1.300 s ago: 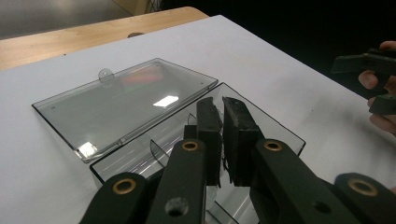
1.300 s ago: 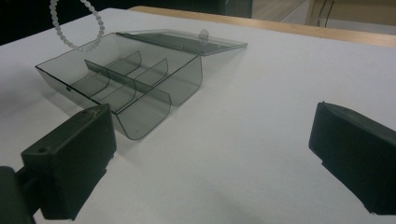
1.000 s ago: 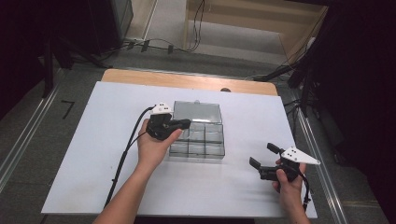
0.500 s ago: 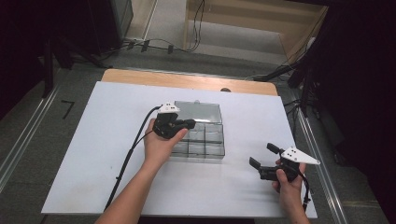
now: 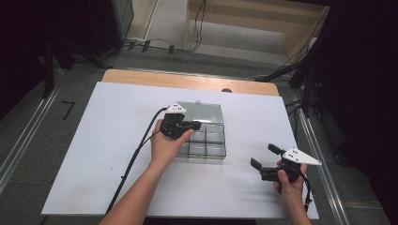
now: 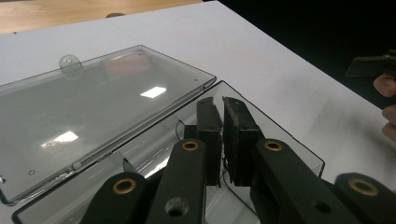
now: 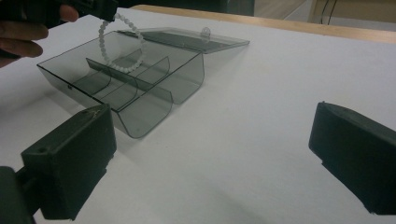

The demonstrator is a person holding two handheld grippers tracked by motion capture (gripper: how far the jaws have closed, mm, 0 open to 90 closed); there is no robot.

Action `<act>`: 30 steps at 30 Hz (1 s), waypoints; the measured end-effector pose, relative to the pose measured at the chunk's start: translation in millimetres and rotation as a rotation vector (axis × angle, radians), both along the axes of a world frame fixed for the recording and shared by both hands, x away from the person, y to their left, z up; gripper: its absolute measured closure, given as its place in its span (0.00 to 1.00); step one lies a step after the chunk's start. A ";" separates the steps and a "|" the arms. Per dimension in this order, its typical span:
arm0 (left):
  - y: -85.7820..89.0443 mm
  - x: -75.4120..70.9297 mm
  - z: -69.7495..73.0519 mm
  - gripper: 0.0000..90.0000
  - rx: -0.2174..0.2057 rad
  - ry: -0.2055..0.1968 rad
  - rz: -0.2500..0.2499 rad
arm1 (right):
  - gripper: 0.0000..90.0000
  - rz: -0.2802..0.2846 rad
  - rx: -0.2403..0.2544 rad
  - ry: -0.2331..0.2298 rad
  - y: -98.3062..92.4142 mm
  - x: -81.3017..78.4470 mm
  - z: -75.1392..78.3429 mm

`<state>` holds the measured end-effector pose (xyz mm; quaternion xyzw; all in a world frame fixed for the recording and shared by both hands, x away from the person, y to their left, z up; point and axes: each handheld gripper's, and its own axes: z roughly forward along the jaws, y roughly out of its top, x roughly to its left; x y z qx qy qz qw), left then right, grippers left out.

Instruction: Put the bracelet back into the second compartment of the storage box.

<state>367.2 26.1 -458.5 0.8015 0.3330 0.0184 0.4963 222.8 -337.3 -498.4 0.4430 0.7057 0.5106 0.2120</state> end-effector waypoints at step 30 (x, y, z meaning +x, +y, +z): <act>12.5 2.1 -9.8 0.62 -0.032 0.028 0.023 | 0.00 -0.004 -0.006 0.004 1.8 -0.1 -0.4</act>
